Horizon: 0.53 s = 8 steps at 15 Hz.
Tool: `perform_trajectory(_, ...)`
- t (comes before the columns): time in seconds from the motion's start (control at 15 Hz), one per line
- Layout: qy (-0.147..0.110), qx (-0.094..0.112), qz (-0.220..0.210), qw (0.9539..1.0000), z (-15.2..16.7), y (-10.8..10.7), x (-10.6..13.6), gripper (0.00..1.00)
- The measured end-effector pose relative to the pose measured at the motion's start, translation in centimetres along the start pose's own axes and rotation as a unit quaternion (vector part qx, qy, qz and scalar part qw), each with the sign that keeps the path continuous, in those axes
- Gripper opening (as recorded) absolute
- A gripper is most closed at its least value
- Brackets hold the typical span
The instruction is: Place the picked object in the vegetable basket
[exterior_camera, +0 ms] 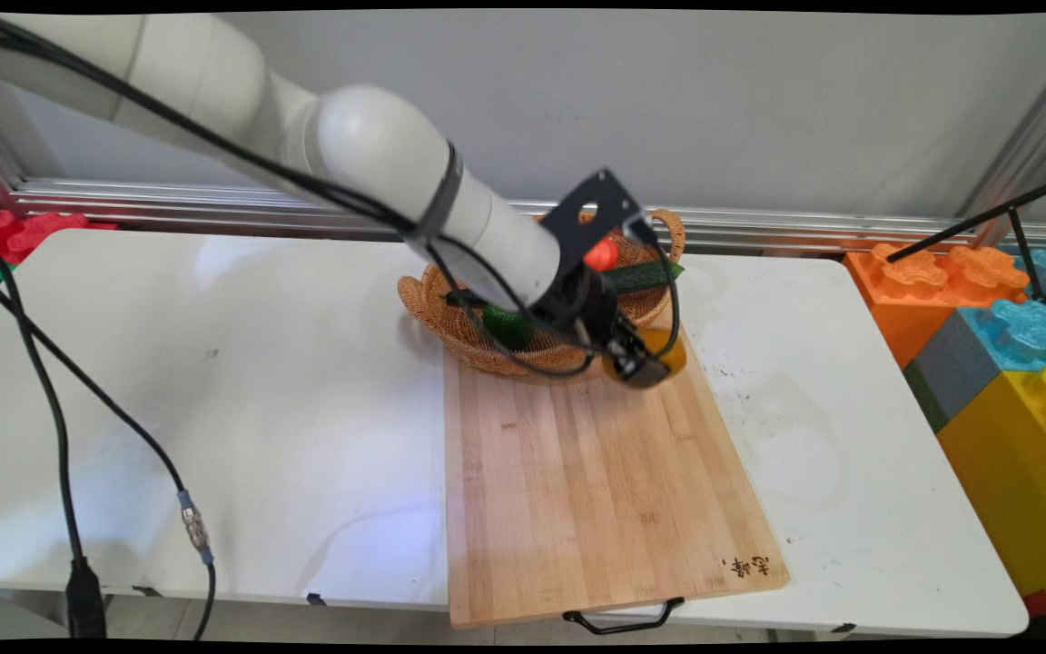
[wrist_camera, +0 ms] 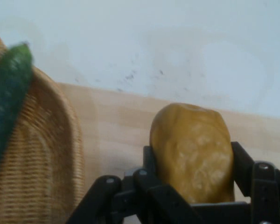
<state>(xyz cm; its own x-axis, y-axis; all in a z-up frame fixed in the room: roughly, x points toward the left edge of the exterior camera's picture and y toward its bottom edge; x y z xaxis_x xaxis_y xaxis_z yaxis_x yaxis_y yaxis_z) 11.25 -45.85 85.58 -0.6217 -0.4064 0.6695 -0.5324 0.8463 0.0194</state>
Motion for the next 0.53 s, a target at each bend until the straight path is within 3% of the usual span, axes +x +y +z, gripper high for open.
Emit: perform_trajectory(0.53,0.007,0.068,-0.007,0.9976,-1.9,-5.3,1.9,0.00)
